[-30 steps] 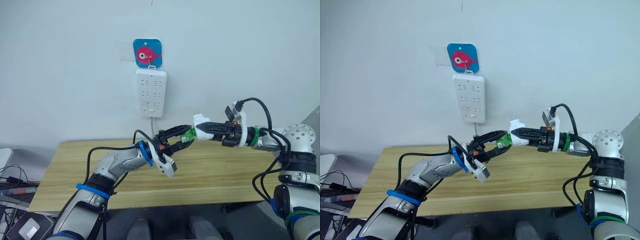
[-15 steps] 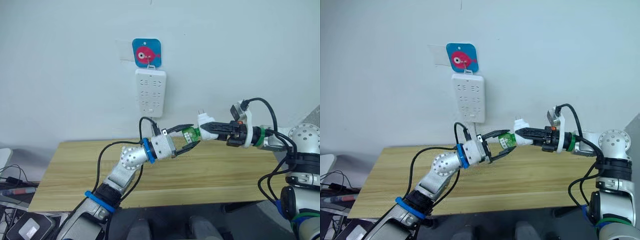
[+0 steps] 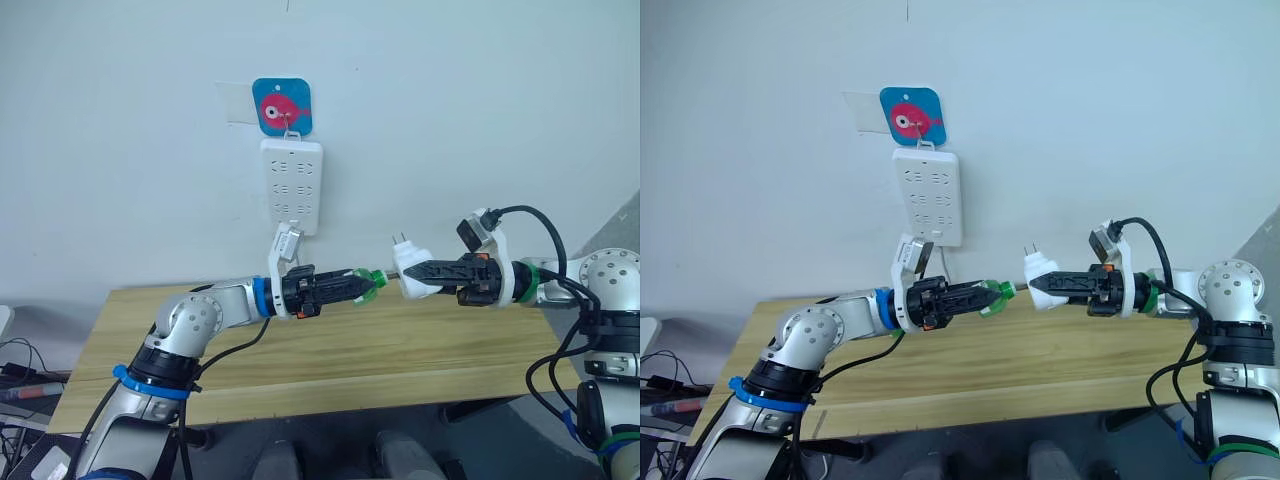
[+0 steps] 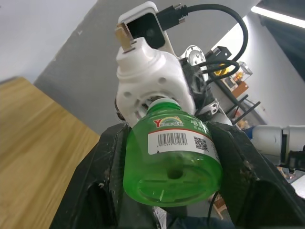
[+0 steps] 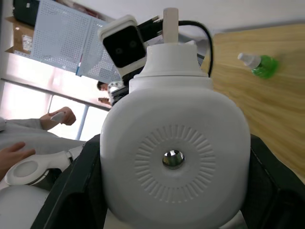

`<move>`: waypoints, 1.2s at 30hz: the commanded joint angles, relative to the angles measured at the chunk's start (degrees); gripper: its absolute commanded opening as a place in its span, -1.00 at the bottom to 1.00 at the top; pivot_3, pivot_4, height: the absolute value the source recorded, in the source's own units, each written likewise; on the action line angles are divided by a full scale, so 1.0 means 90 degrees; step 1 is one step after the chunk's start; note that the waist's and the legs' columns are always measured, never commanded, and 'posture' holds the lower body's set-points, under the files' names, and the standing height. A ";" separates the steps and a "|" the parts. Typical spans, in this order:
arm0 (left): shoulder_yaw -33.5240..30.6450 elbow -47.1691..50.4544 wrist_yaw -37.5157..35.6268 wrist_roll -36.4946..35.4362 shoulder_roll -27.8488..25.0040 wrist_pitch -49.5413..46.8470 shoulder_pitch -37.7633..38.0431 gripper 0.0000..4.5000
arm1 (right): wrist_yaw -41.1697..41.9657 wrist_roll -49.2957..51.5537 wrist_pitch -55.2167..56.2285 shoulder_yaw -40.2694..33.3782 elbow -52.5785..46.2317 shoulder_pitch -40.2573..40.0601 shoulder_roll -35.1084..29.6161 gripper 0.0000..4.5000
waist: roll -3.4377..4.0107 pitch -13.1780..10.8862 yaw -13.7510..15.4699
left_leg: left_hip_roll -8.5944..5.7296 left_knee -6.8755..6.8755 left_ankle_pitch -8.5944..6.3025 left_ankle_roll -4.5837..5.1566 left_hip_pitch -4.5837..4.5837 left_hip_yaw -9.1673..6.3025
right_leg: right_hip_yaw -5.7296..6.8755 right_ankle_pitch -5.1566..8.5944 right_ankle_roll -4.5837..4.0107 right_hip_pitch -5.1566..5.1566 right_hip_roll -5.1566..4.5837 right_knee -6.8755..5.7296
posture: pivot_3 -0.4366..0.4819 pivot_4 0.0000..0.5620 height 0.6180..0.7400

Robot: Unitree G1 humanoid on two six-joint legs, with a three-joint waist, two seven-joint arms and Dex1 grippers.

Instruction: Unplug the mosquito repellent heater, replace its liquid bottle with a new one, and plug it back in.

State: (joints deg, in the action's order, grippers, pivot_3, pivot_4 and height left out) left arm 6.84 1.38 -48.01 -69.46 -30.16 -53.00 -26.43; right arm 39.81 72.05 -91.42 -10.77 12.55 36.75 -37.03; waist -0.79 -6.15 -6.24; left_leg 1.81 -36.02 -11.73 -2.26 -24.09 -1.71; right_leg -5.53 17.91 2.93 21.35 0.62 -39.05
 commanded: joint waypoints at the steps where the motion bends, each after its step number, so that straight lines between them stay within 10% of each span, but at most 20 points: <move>1: -0.0407 0.0235 -0.0231 0.0077 -0.0160 -0.0156 0.0193 0.00 | -0.0117 -0.0390 0.0258 -0.0362 0.0165 0.0137 -0.0239 0.33 | 0.0000 -0.0003 0.0011 | 0.0000 0.0000 0.0000 0.0000 0.0000 0.0000 | 0.0001 -0.0001 -0.0002 0.0001 0.0000 0.0000 | -0.17 -0.61 1.00; 15: -0.0770 0.1169 -0.0233 0.0813 -0.0187 0.0058 0.1226 0.00 | -0.0550 -0.5960 0.5211 0.2699 0.2080 -0.0360 -0.0705 0.33 | 0.0006 -0.0030 0.0170 | -0.0002 0.0002 0.0000 -0.0001 0.0005 0.0025 | -0.0014 0.0001 -0.0004 0.0004 -0.0007 0.0005 | -0.06 -0.59 1.00; 24: -0.0928 0.1551 -0.0088 0.0942 -0.0090 0.0042 0.1452 0.00 | -0.0930 -0.7046 0.5932 0.2442 0.4483 0.0286 -0.0010 0.33 | -0.0006 -0.0067 0.0187 | -0.0001 0.0005 0.0000 -0.0001 0.0016 0.0021 | -0.0015 -0.0015 -0.0032 -0.0004 -0.0007 0.0001 | 0.02 -0.58 1.00; 36: -0.0943 0.1635 -0.0069 0.0990 -0.0048 0.0048 0.1482 0.00 | -0.0782 -0.7308 0.5528 0.1892 0.5111 0.0547 0.0229 0.49 | -0.0008 -0.0085 0.0315 | -0.0003 0.0005 0.0000 -0.0002 0.0015 0.0022 | -0.0013 -0.0015 -0.0032 -0.0005 -0.0010 0.0002 | 0.02 -0.59 1.00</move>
State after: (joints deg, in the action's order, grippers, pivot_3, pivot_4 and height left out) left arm -0.47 13.98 -48.14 -60.37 -31.01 -53.26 -12.63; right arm 32.54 6.56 -41.51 7.92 58.50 40.06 -34.76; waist -0.86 -6.92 -3.41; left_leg 1.78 -35.98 -11.72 -2.27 -23.95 -1.51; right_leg -5.64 17.78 2.65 21.31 0.53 -39.03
